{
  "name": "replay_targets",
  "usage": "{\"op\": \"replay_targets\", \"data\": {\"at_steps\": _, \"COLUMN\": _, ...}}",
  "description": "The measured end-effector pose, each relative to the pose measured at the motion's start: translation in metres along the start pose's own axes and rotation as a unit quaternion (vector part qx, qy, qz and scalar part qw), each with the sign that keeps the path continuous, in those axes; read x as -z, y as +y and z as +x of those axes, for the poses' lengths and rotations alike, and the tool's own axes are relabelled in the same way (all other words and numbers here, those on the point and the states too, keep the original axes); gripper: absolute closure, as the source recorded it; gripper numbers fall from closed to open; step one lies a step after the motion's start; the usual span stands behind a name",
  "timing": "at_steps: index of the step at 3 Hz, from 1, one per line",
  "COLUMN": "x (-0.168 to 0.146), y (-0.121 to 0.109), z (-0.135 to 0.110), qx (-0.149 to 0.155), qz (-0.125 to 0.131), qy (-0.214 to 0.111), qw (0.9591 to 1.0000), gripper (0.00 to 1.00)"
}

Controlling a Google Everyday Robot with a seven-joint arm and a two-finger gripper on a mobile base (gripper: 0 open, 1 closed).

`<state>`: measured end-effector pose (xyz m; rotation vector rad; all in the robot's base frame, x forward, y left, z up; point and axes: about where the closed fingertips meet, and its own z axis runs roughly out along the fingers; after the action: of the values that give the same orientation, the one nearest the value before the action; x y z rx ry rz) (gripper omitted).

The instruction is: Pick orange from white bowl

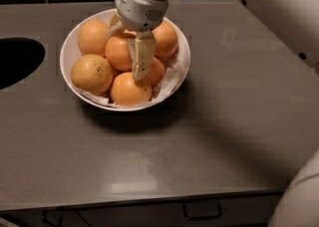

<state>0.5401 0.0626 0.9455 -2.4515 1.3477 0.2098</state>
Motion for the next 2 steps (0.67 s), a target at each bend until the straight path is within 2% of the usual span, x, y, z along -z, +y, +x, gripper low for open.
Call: {"op": "replay_targets", "data": {"at_steps": 2, "x": -0.0014, "y": -0.0043, "z": 0.0007, "qx": 0.004, "qz": -0.001, "qy": 0.003, "qw": 1.0, "gripper": 0.31}}
